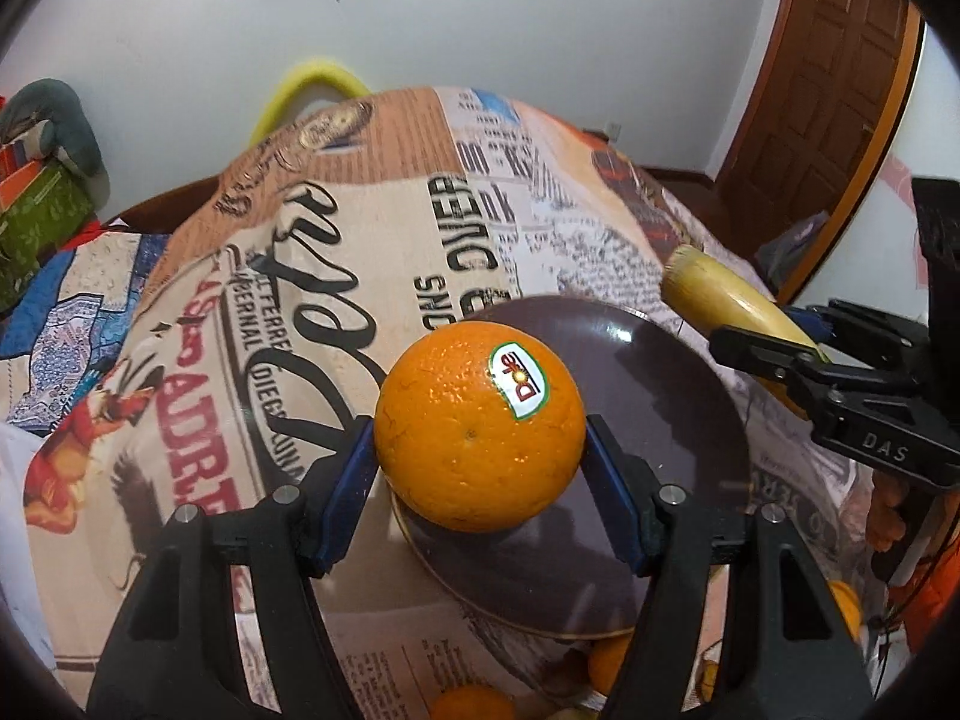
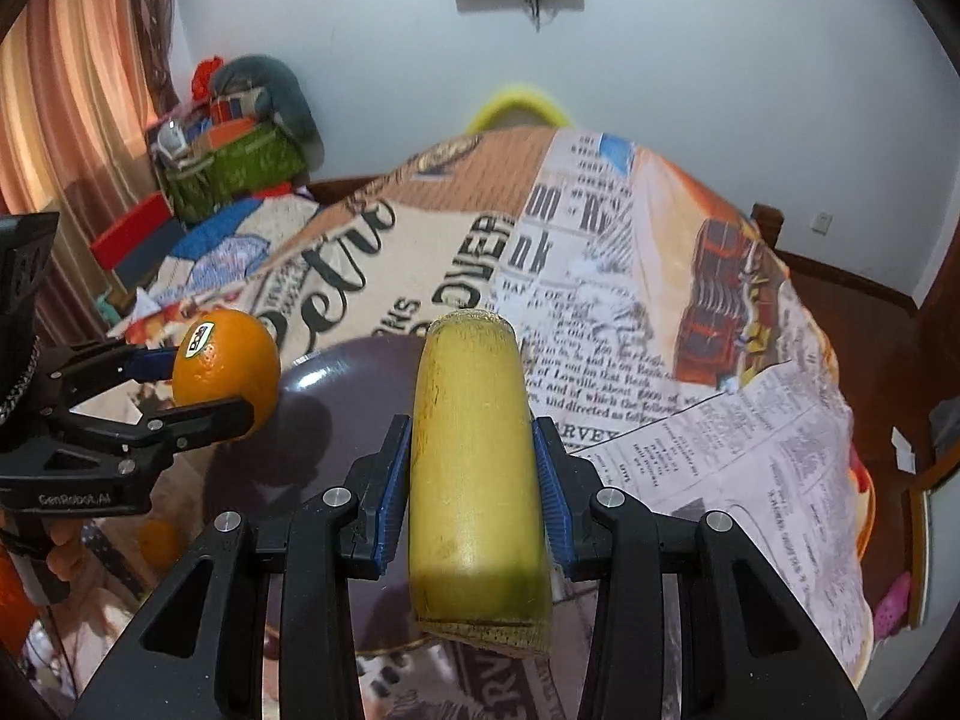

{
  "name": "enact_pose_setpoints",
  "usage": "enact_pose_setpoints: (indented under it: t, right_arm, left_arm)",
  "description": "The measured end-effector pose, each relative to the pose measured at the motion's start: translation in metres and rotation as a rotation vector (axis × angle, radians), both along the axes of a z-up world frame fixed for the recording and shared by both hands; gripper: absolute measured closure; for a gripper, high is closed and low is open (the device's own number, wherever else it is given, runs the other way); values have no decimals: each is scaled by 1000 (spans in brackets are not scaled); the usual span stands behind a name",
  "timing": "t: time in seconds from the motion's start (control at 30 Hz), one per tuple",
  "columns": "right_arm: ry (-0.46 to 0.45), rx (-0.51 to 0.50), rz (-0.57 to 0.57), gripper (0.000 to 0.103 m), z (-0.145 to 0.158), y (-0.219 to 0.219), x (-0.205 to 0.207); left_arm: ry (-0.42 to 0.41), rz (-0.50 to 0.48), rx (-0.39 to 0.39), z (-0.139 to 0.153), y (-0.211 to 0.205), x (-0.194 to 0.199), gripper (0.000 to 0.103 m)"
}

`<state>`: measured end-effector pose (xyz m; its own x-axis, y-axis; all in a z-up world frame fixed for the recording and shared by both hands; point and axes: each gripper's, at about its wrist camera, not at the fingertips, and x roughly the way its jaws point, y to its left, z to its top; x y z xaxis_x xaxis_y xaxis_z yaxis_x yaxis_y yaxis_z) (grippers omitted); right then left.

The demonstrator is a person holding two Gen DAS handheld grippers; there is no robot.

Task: Organize fruits
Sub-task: 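Carry the orange and yellow stalk onto the grey plate with both grippers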

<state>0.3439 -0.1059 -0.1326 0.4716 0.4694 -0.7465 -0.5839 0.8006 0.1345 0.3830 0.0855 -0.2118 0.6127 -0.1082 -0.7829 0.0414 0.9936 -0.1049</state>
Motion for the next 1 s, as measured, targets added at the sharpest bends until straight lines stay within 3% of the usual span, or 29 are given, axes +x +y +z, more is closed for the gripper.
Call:
enact_pose_setpoints:
  t: [0.53,0.83,1.0]
  right_arm:
    - [72,-97,95,67,-34,29,22]
    - [72,-98,128,66,-35,34,19]
    - [27,-91,125,60,-21,32,9]
  left_arm:
    - [114,-30,-17,-27,-2,32,36]
    - [113,-22,-44,-27,-1,33,36]
    - [108,-13,-48,-24,-1,27,36]
